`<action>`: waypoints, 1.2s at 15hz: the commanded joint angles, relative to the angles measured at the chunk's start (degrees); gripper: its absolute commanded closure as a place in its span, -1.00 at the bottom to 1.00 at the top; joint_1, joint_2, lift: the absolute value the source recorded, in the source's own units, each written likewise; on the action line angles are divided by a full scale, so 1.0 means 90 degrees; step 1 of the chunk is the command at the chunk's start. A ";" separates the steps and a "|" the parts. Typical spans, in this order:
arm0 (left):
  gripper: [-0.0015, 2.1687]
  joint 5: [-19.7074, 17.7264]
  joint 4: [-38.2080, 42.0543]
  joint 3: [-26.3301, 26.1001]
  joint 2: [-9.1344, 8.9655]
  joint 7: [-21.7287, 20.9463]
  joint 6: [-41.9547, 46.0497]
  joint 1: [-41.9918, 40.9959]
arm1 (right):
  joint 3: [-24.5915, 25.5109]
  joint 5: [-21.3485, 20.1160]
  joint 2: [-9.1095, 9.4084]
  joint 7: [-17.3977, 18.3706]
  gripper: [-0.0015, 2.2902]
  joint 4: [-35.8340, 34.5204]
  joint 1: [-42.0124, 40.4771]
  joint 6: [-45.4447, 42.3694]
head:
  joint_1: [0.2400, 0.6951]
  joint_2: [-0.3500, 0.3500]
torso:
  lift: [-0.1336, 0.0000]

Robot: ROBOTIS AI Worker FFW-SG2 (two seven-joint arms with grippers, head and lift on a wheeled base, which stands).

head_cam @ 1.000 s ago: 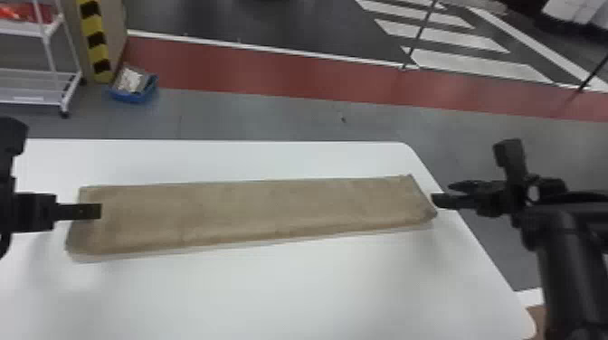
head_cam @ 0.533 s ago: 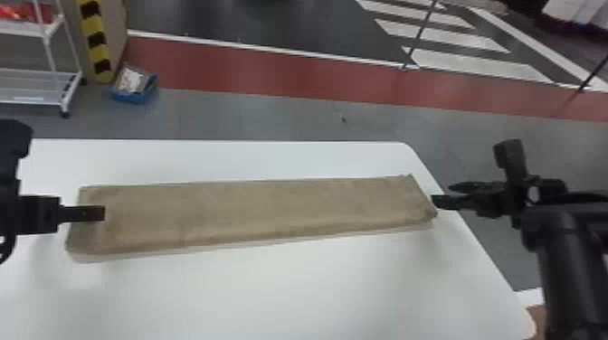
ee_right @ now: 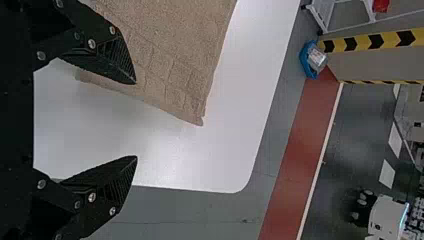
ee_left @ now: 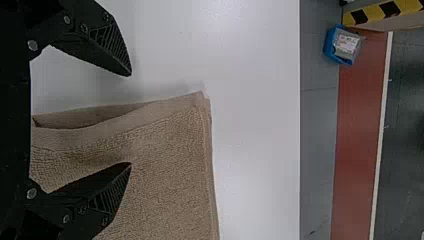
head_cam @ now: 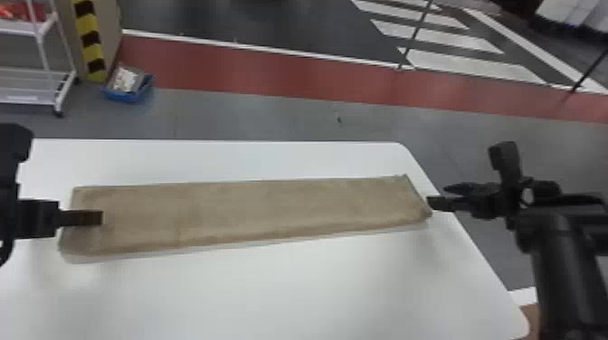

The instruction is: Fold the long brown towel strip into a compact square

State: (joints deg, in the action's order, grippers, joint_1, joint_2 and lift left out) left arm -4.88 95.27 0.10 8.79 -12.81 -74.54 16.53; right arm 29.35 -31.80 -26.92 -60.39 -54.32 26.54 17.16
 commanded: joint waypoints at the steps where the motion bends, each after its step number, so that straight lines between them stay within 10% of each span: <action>1: -0.65 0.0015 0.0000 -0.0020 0.0000 -0.0012 0.0005 -0.0001 | -0.0009 -0.0002 0.0003 0.0001 -0.64 0.0000 0.0000 0.0023 | 1.00 -0.89 | -0.85; 7: 0.53 0.0035 0.0010 -0.0020 0.0000 -0.0178 -0.0112 -0.0020 | 0.0001 -0.0002 0.0022 -0.0029 -0.64 0.0000 0.0000 0.0081 | 1.00 -0.90 | -0.85; 14: 0.61 -0.0219 0.0400 0.0194 0.0000 -0.0325 -0.0424 -0.0137 | -0.0009 0.0262 0.0061 -0.0175 -0.64 -0.0322 -0.0137 0.0159 | 1.00 -0.91 | -0.85; 18: 0.60 -0.0854 0.0400 0.0380 0.0000 -0.0334 -0.0913 0.0097 | 0.0108 0.0301 0.0471 -0.0146 -0.59 -0.0947 -0.0381 0.0179 | 1.00 -0.89 | -0.85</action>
State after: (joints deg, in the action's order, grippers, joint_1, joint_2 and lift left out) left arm -10.11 98.85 2.76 8.79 -15.90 -81.48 16.67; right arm 29.64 -29.32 -24.16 -61.87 -60.32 24.16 19.08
